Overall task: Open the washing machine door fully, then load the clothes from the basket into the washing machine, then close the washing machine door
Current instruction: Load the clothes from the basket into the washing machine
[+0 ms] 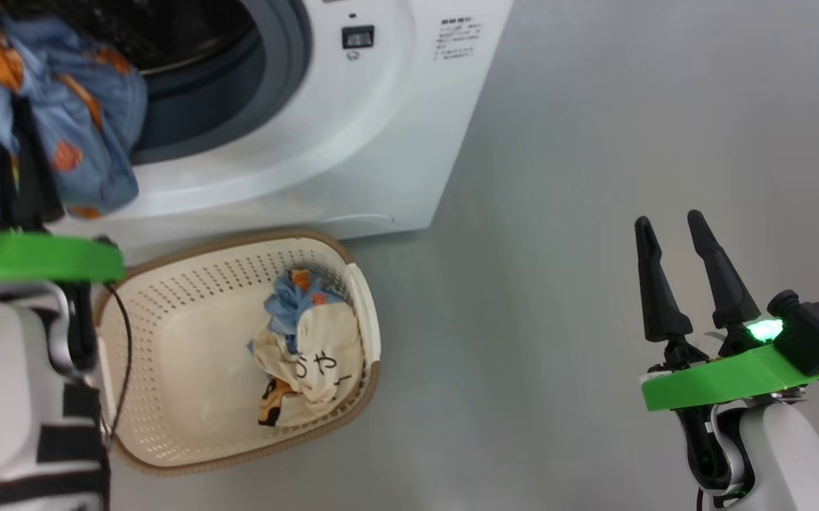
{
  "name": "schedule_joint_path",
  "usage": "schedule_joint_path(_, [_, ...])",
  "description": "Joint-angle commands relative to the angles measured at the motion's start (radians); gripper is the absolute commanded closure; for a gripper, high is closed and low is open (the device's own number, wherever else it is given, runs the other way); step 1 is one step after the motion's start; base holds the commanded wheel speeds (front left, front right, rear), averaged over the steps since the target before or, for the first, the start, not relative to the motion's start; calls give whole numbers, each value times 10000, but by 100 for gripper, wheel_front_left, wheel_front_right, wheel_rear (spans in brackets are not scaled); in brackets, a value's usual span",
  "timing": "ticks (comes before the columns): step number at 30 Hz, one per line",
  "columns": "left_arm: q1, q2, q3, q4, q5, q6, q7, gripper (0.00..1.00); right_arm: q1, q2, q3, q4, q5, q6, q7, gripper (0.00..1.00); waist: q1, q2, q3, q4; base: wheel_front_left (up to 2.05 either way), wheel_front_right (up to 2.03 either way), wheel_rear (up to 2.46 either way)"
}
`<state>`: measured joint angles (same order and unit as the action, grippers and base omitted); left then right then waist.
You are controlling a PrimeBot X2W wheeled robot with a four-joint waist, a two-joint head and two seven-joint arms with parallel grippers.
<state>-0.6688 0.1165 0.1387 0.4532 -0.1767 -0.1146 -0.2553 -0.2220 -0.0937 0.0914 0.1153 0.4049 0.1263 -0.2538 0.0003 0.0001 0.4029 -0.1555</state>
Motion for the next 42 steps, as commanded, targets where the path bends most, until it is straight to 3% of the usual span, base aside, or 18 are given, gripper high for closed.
schedule_joint_path(1, [-354,431,222,-28,144,-32,-64,100,-153,-9,201,-235,1,44,-80,0,-3,-1,551,-448,0,0,0])
schedule_joint_path(18, [-4472,1593,-4,3856,652,38,-65,100,-684,336,592,-212,102,44,-80,0,-3,-1,1419,-1309,0,0,0])
schedule_joint_path(24, [-5354,2049,-42,3945,808,10,-65,100,-800,398,654,-235,199,44,-80,0,-3,-1,1714,-1688,0,0,0])
schedule_joint_path(32, [-5348,2397,-41,4013,1023,84,-65,100,-757,428,697,-263,259,44,-80,0,-3,-1,1879,-1958,0,0,0])
schedule_joint_path(33, [-5340,2427,-42,4086,1038,93,-65,58,-764,429,700,-272,297,44,-80,0,-3,-1,1902,-1972,0,0,0])
schedule_joint_path(34, [-5341,2456,-47,4123,1060,107,-65,0,-774,430,703,-285,330,44,-80,0,-3,-1,1926,-1982,0,0,0])
schedule_joint_path(42, [-5319,2416,-13,4239,1032,138,-65,0,-865,433,673,-280,397,44,-80,0,-3,-1,1908,-1905,0,0,0])
